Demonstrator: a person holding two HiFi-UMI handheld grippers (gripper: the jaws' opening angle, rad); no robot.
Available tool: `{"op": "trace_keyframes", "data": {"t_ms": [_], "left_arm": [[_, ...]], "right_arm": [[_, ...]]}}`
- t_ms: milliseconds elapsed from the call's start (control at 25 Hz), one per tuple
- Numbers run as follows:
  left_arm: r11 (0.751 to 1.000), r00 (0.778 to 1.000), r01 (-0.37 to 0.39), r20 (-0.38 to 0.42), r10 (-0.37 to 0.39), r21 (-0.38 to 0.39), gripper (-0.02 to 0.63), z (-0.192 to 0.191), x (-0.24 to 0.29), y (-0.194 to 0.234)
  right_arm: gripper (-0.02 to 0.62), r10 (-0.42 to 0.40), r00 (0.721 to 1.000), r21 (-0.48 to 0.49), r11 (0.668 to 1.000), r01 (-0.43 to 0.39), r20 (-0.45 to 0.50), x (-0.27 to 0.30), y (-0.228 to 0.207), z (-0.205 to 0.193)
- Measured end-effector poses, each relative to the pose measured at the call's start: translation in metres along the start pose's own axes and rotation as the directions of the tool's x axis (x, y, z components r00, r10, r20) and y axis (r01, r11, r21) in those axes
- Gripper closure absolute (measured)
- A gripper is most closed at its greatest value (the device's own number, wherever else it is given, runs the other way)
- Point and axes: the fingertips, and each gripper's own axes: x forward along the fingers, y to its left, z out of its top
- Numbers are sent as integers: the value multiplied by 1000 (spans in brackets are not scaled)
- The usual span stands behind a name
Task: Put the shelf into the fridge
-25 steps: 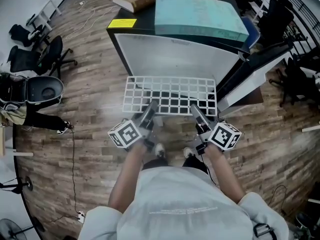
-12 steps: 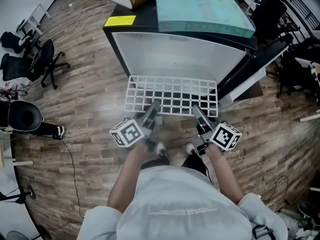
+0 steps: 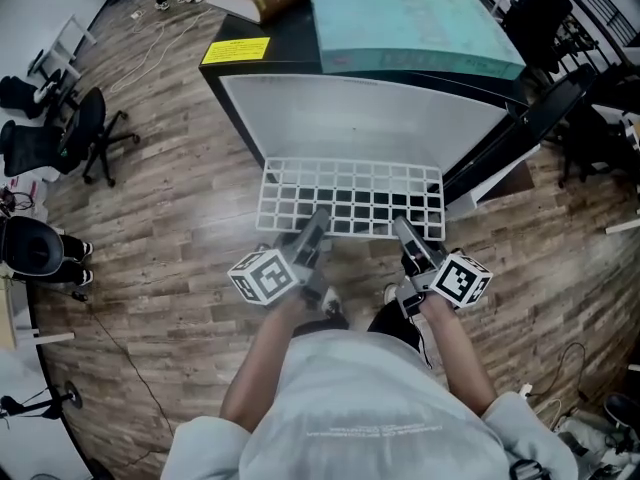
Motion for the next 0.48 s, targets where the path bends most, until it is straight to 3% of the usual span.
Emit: {"op": "trace_keyframes", "data": {"t_ms": [480], "left_arm": [[1000,1000,1,2,-1,-16,500,8,15,5]], "right_arm": [[465,3,1000,2,1000,-3,4,14,-4,12]]}}
